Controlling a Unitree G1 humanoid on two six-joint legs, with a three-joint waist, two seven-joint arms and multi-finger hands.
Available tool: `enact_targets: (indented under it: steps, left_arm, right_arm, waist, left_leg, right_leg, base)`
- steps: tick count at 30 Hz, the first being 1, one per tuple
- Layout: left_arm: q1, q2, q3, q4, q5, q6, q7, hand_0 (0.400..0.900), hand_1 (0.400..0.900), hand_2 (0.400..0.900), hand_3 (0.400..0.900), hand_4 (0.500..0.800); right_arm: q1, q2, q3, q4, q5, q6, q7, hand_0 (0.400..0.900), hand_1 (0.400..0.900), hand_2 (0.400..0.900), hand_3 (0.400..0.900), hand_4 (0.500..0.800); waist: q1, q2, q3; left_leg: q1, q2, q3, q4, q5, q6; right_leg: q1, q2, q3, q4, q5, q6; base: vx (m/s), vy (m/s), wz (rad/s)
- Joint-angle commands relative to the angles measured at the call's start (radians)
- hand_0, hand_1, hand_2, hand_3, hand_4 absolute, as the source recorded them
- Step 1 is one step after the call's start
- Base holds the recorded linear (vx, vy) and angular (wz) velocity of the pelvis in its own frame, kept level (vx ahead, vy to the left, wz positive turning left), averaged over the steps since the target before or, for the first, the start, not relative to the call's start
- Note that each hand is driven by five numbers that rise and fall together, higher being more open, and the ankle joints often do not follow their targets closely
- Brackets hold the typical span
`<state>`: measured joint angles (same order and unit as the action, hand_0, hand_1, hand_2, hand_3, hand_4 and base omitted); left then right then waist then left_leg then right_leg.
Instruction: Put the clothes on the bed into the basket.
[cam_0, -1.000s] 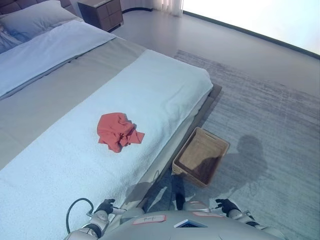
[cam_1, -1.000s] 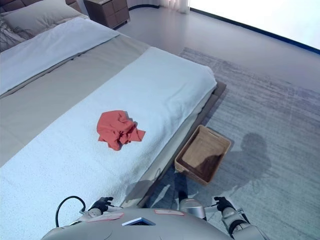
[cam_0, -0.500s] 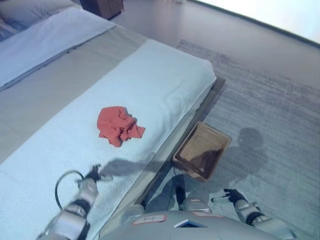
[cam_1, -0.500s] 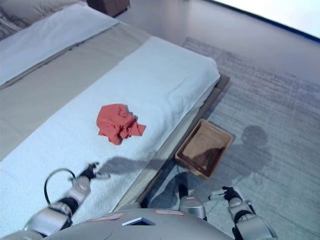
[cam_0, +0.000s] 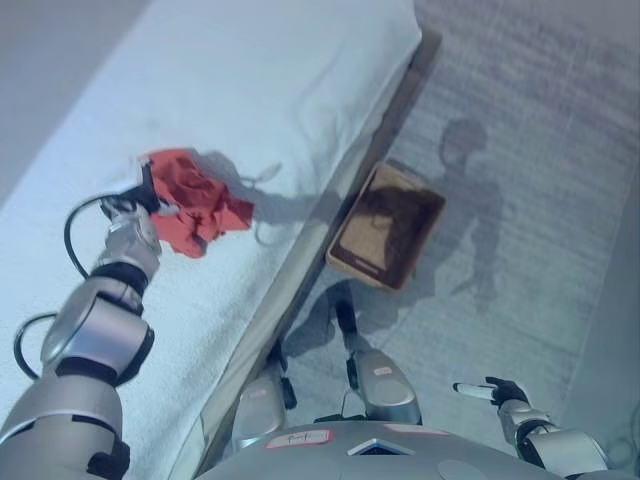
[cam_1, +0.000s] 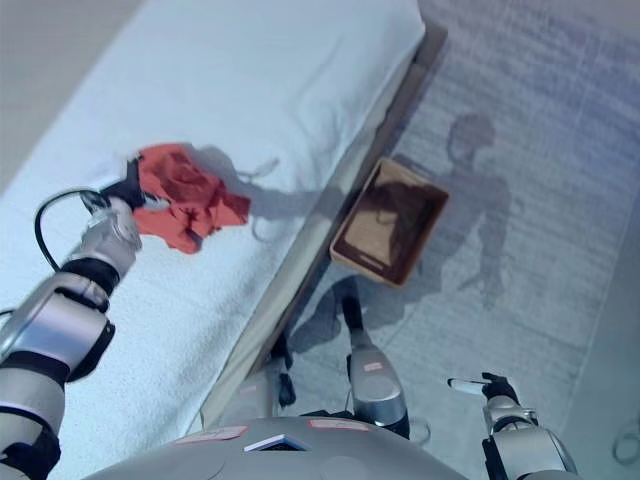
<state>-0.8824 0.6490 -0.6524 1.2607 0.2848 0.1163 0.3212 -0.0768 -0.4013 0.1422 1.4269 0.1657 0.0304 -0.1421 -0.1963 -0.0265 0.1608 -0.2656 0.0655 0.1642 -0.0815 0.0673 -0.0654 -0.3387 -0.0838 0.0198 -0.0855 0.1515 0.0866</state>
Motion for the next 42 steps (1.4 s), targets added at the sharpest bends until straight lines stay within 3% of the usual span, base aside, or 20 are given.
enact_targets:
  steps: [1,5,8,14,15,19,21,28,34,37,38,39,42]
  left_arm:
    - [-0.194,0.100,-0.034,0.103,0.049,-0.016,-0.001,0.900,0.900,0.900,0.900,0.800]
    - [-0.218,0.093,-0.027,0.143,0.001,-0.032,-0.041,0.900,0.900,0.900,0.900,0.800]
    - [-0.226,0.075,-0.032,0.201,-0.043,-0.038,-0.124,0.900,0.900,0.900,0.900,0.800]
    - [-0.220,0.039,-0.028,0.212,-0.123,-0.051,-0.227,0.900,0.900,0.900,0.900,0.800]
    - [-0.220,0.039,-0.028,0.212,-0.123,-0.051,-0.227,0.900,0.900,0.900,0.900,0.800]
    - [-0.182,0.026,-0.045,0.223,-0.116,-0.046,-0.330,0.900,0.900,0.900,0.900,0.800]
    - [-0.173,0.019,-0.060,0.223,-0.087,-0.038,-0.350,0.900,0.900,0.900,0.900,0.800]
    - [-0.148,0.008,-0.094,0.247,0.022,-0.020,-0.381,0.900,0.900,0.900,0.900,0.800]
    - [-0.139,-0.004,-0.124,0.273,0.089,0.000,-0.371,0.900,0.900,0.900,0.900,0.800]
    - [-0.130,-0.011,-0.112,0.283,0.080,0.006,-0.353,0.900,0.900,0.900,0.900,0.800]
    - [-0.136,-0.009,-0.116,0.281,0.081,0.009,-0.340,0.614,0.614,0.614,0.614,0.628]
    - [-0.132,-0.007,-0.113,0.284,0.079,0.008,-0.342,0.400,0.400,0.400,0.400,0.500]
    - [-0.117,-0.018,-0.098,0.293,0.072,0.014,-0.331,0.400,0.400,0.400,0.400,0.500]
  right_arm:
    - [-0.008,-0.053,-0.030,0.078,0.092,0.000,-0.043,0.900,0.900,0.900,0.900,0.800]
    - [0.009,-0.045,-0.027,0.081,0.100,0.002,-0.037,0.900,0.900,0.900,0.900,0.800]
    - [-0.003,-0.074,-0.022,0.084,0.093,0.016,-0.026,0.900,0.900,0.900,0.900,0.800]
    - [-0.078,-0.114,0.014,0.102,0.064,0.045,0.004,0.900,0.900,0.900,0.900,0.800]
    - [-0.078,-0.114,0.014,0.102,0.064,0.045,0.005,0.900,0.900,0.900,0.900,0.800]
    - [-0.144,-0.146,0.050,0.115,0.020,0.070,0.038,0.900,0.900,0.900,0.900,0.800]
    - [-0.167,-0.154,0.068,0.119,0.005,0.075,0.047,0.900,0.900,0.900,0.900,0.800]
    - [-0.252,-0.195,0.100,0.137,-0.007,0.081,0.064,0.900,0.900,0.900,0.900,0.800]
    - [-0.345,-0.227,0.125,0.150,0.006,0.079,0.059,0.900,0.900,0.900,0.900,0.800]
    - [-0.388,-0.244,0.131,0.155,0.019,0.078,0.054,0.900,0.900,0.900,0.900,0.800]
    - [-0.407,-0.258,0.130,0.157,0.026,0.080,0.049,0.900,0.900,0.900,0.900,0.800]
    - [-0.423,-0.260,0.135,0.159,0.030,0.076,0.044,0.900,0.900,0.900,0.900,0.800]
    - [-0.425,-0.245,0.132,0.154,0.036,0.076,0.042,0.900,0.900,0.900,0.900,0.800]
  waist:
    - [-0.005,0.043,0.030]
    - [-0.017,0.037,0.040]
    - [-0.018,0.037,0.052]
    - [-0.008,0.046,0.034]
    - [-0.008,0.047,0.034]
    - [-0.002,0.059,-0.003]
    - [0.001,0.063,-0.013]
    - [0.004,0.057,-0.018]
    - [0.002,0.037,0.013]
    - [0.002,0.024,0.033]
    - [0.002,0.019,0.038]
    - [0.002,0.016,0.041]
    - [0.002,0.008,0.050]
  left_leg:
    - [-0.036,0.013,0.080,-0.006,0.001,-0.009]
    - [-0.074,0.020,0.085,-0.006,0.006,-0.013]
    - [-0.068,0.023,0.095,-0.006,0.000,-0.016]
    - [-0.040,0.028,0.097,-0.006,-0.008,-0.022]
    - [-0.040,0.028,0.097,-0.006,-0.008,-0.022]
    - [-0.026,0.031,0.099,-0.006,-0.012,-0.025]
    - [-0.026,0.031,0.098,-0.006,-0.011,-0.025]
    - [-0.052,0.029,0.099,-0.006,0.001,-0.020]
    - [-0.086,0.034,0.100,-0.006,0.019,-0.022]
    - [-0.100,0.035,0.107,-0.006,0.024,-0.021]
    - [-0.105,0.036,0.109,-0.006,0.026,-0.022]
    - [-0.109,0.037,0.110,-0.006,0.027,-0.021]
    - [-0.117,0.041,0.116,-0.006,0.029,-0.023]
  right_leg:
    - [-0.052,0.010,-0.034,-0.002,-0.002,0.075]
    - [-0.090,0.017,-0.022,-0.002,0.005,0.073]
    - [-0.097,0.023,-0.006,-0.002,0.003,0.071]
    - [-0.086,0.030,0.005,-0.002,-0.004,0.064]
    - [-0.086,0.030,0.005,-0.002,-0.004,0.064]
    - [-0.079,0.037,0.003,-0.002,-0.016,0.058]
    - [-0.079,0.039,0.001,-0.002,-0.017,0.056]
    - [-0.103,0.045,-0.007,-0.002,-0.003,0.054]
    - [-0.136,0.052,-0.008,-0.002,0.013,0.052]
    - [-0.152,0.057,0.000,-0.002,0.020,0.051]
    - [-0.158,0.058,0.001,-0.002,0.023,0.050]
    - [-0.163,0.059,0.003,-0.002,0.026,0.051]
    - [-0.174,0.062,0.008,-0.002,0.031,0.051]
  base:
    - [0.02,0.003,-0.04]
    - [0.06,-0.002,-0.14]
    - [0.06,0.018,-0.21]
    - [0.04,-0.002,-0.09]
    - [0.04,-0.002,-0.05]
    - [0.01,-0.003,-0.03]
    - [-0.02,-0.009,0.00]
    - [-0.04,-0.014,-0.01]
    - [-0.06,-0.013,-0.05]
    - [-0.04,-0.001,-0.10]
    - [-0.03,0.002,-0.12]
    - [-0.02,0.000,-0.12]
    - [-0.01,-0.006,-0.09]
